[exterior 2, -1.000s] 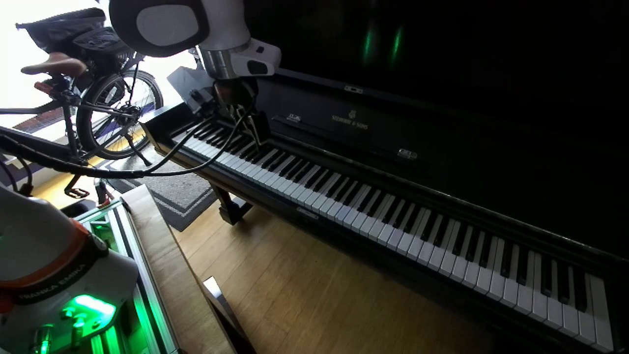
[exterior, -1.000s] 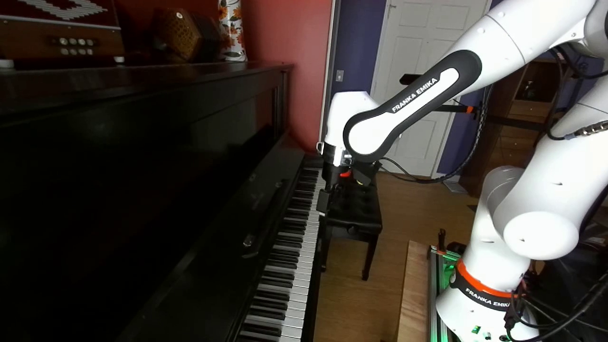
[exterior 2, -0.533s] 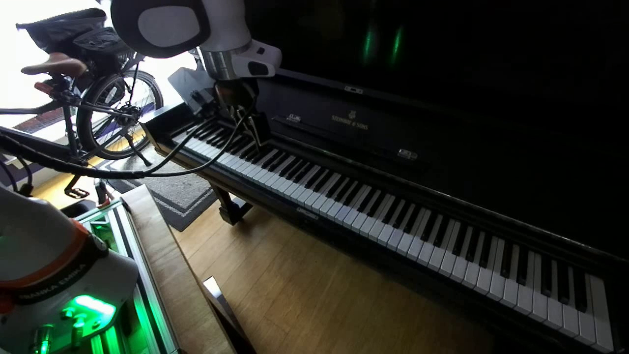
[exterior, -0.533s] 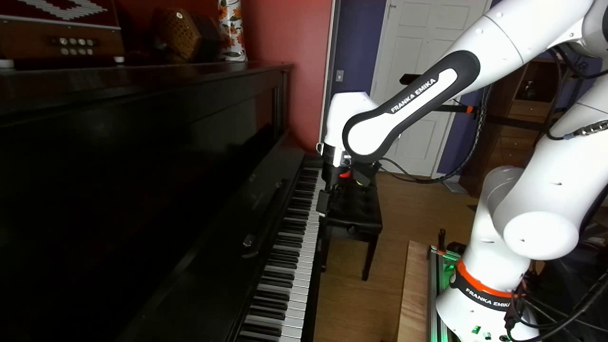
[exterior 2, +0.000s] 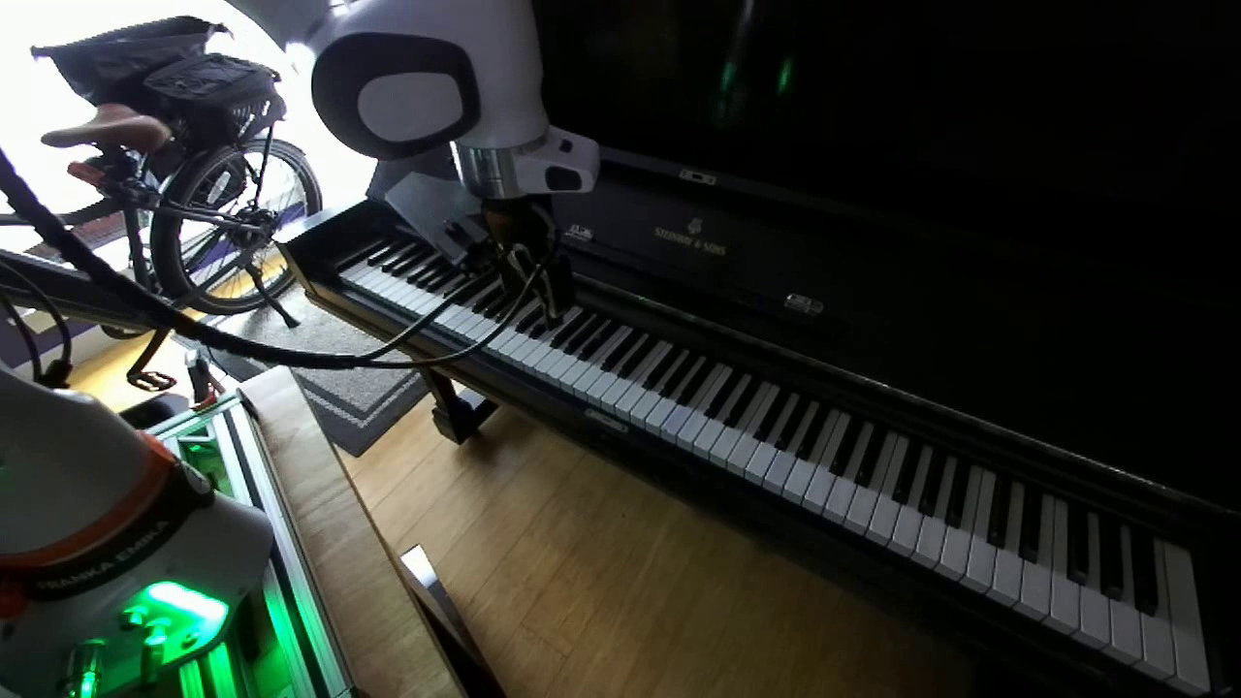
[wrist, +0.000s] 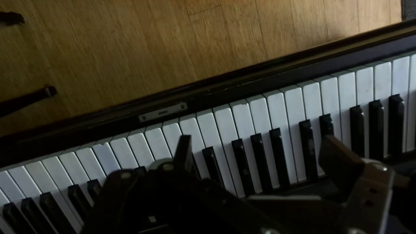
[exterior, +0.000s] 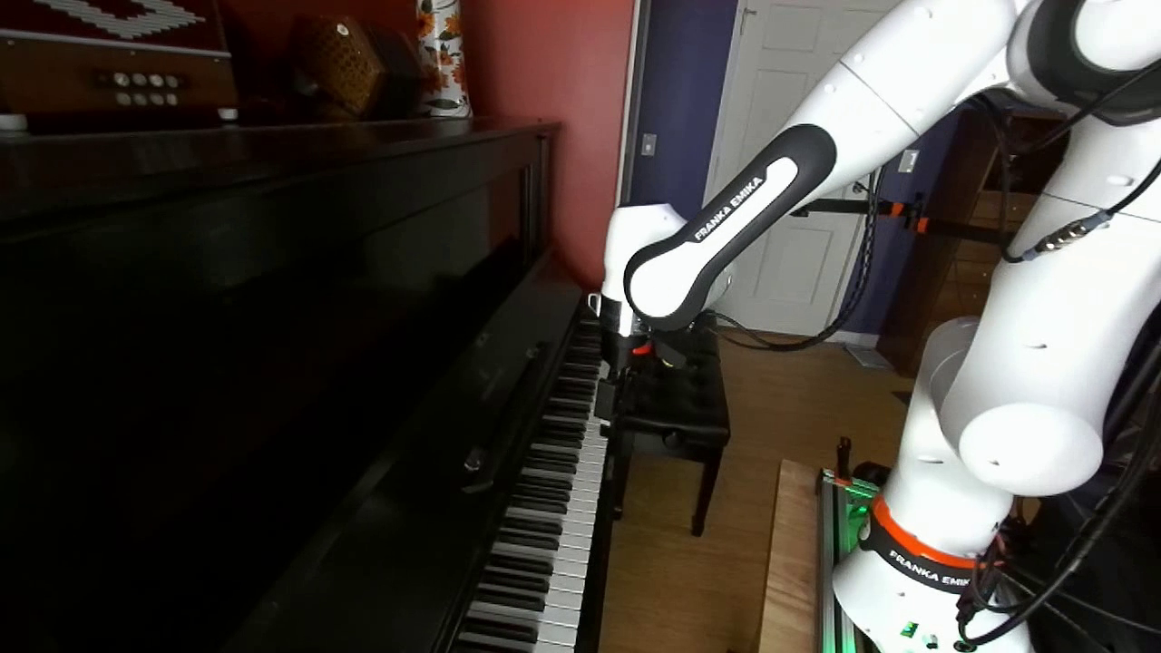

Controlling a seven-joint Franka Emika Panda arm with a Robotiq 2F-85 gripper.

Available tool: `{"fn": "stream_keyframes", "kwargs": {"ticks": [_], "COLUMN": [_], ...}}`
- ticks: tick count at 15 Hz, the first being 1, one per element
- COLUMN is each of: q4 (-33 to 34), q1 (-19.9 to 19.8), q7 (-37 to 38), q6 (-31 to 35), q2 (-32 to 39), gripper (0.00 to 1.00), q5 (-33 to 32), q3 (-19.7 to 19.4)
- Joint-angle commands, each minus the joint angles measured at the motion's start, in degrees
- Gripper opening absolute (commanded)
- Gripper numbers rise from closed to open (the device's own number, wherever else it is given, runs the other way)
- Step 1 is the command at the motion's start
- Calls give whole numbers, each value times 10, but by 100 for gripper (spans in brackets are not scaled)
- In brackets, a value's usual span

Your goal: Press the key on the piano

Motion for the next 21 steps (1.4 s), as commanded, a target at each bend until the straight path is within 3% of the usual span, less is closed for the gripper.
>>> {"fn": "stream_keyframes", "kwargs": {"ticks": [1, 4, 6, 15, 21], "q4": [47, 81, 101, 180, 206], "q1": [-9, -17, -21, -22, -24], "q7": [-51, -69, -73, -49, -48], "q6": [18, 15, 20, 74, 104], "q2": [81, 133, 166, 278, 314], "gripper": [100, 100, 74, 4, 0], "q5": [3, -8, -11, -70, -81], "q3": [-11, -6, -2, 2, 8]}}
